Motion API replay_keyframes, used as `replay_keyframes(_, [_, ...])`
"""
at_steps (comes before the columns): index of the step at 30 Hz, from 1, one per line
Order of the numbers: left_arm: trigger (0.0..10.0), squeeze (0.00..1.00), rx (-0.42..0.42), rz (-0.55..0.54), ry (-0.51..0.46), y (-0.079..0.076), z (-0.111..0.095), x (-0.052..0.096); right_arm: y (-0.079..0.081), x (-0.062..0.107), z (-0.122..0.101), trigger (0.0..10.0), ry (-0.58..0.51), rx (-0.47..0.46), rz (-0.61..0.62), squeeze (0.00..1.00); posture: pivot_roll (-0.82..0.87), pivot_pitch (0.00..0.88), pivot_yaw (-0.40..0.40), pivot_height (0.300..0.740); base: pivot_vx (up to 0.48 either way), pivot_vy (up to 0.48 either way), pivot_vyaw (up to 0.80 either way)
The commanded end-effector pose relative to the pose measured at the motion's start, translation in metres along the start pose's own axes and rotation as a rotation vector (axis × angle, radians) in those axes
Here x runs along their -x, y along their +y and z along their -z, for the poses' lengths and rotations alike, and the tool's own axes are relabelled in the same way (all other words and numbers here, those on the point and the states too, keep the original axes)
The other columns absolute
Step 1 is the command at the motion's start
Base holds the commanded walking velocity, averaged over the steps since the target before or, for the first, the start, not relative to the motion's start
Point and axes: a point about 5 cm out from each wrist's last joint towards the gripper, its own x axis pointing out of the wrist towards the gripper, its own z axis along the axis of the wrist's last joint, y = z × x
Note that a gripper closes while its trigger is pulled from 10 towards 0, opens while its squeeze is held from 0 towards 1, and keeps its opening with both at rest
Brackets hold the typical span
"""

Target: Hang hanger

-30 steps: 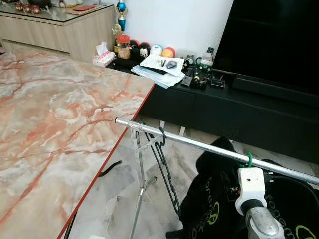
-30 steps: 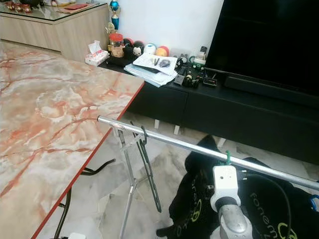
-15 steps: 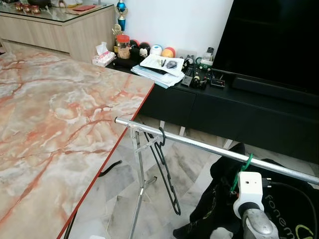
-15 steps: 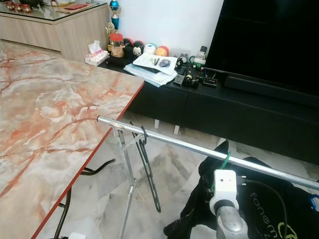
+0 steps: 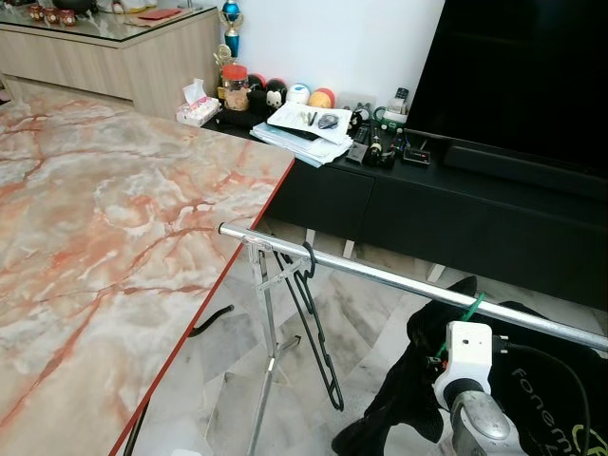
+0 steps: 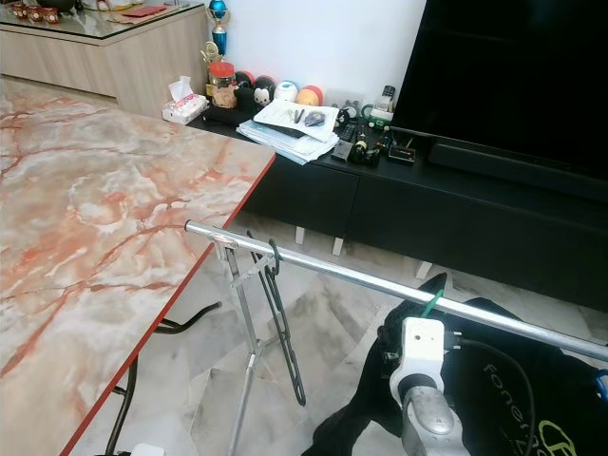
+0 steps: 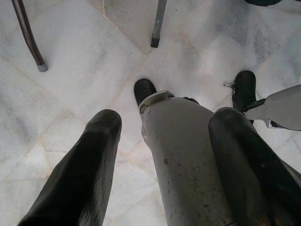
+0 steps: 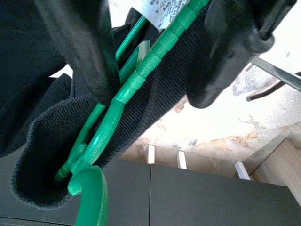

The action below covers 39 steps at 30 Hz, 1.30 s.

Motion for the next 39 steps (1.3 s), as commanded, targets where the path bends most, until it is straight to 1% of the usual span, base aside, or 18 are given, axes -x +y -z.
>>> replay_keyframes(1, [10.0, 0.0, 0.001, 0.006, 0.026, -0.002, 0.0064, 0.0004, -0.0014, -0.0008, 0.001, 1.7, 0.004, -0.004, 0.006, 0.0, 0.05, 0.079, -0.061, 0.74, 0.0, 0.0, 0.0])
replay_keyframes(6, [10.0, 0.0, 0.002, 0.006, 0.026, -0.002, 0.0064, 0.0004, -0.0015, -0.0009, 0.0011, 1.7, 0.005, -0.003, 0.007, 0.0, 0.05, 0.079, -0.062, 0.74, 0.0, 0.0, 0.0])
replay_keyframes(7, [10.0, 0.0, 0.001, 0.007, 0.026, -0.002, 0.0065, 0.0004, -0.0012, -0.0009, 0.0028, 10.0, 0.012, -0.003, 0.01, 0.0, 0.05, 0.081, -0.061, 0.74, 0.0, 0.0, 0.0])
replay_keyframes(9, [10.0, 0.0, 0.001, 0.009, 0.026, -0.002, 0.0066, 0.0004, 0.0001, -0.001, 0.0053, 10.0, 0.022, -0.004, 0.012, 0.0, 0.05, 0.081, -0.06, 0.74, 0.0, 0.0, 0.0])
replay_keyframes(10, [10.0, 0.0, 0.001, 0.009, 0.026, -0.0019, 0.0066, 0.0004, 0.0002, -0.0011, 0.0054, 8.4, 0.022, -0.003, 0.012, 0.0, 0.05, 0.081, -0.06, 0.74, 0.0, 0.0, 0.0])
replay_keyframes(11, [10.0, 0.0, 0.001, 0.009, 0.026, -0.0019, 0.0066, 0.0004, 0.0003, -0.0011, 0.0054, 1.9, 0.021, -0.003, 0.012, 0.0, 0.06, 0.08, -0.059, 0.74, 0.0, 0.0, 0.0])
replay_keyframes(12, [10.0, 0.0, 0.001, 0.009, 0.026, -0.0018, 0.0066, 0.0004, 0.0003, -0.0012, 0.0057, 0.0, 0.023, -0.001, 0.012, 0.0, 0.05, 0.08, -0.058, 0.74, 0.0, 0.0, 0.0])
replay_keyframes(17, [10.0, 0.0, 0.001, 0.013, 0.027, -0.0019, 0.0066, 0.0005, -0.0016, -0.0015, 0.0094, 0.0, 0.049, 0.011, 0.029, 0.0, 0.06, 0.08, -0.058, 0.74, 0.0, 0.0, 0.0])
replay_keyframes(28, [10.0, 0.0, 0.001, 0.024, 0.029, -0.0021, 0.0068, 0.0005, -0.0024, -0.0017, 0.0087, 0.0, 0.035, 0.002, 0.032, 0.0, 0.06, 0.081, -0.055, 0.74, 0.0, 0.0, 0.0])
replay_keyframes(36, [10.0, 0.0, 0.0, 0.029, 0.028, -0.0023, 0.0068, 0.0006, -0.0052, -0.0029, 0.0057, 0.0, 0.018, 0.005, 0.04, 0.0, 0.06, 0.081, -0.055, 0.74, 0.0, 0.0, 0.0])
replay_keyframes(39, [10.0, 0.0, 0.0, 0.029, 0.028, -0.0024, 0.0068, 0.0005, -0.0069, -0.001, 0.0022, 0.0, -0.019, 0.024, 0.046, 0.0, 0.05, 0.081, -0.057, 0.74, 0.0, 0.0, 0.0])
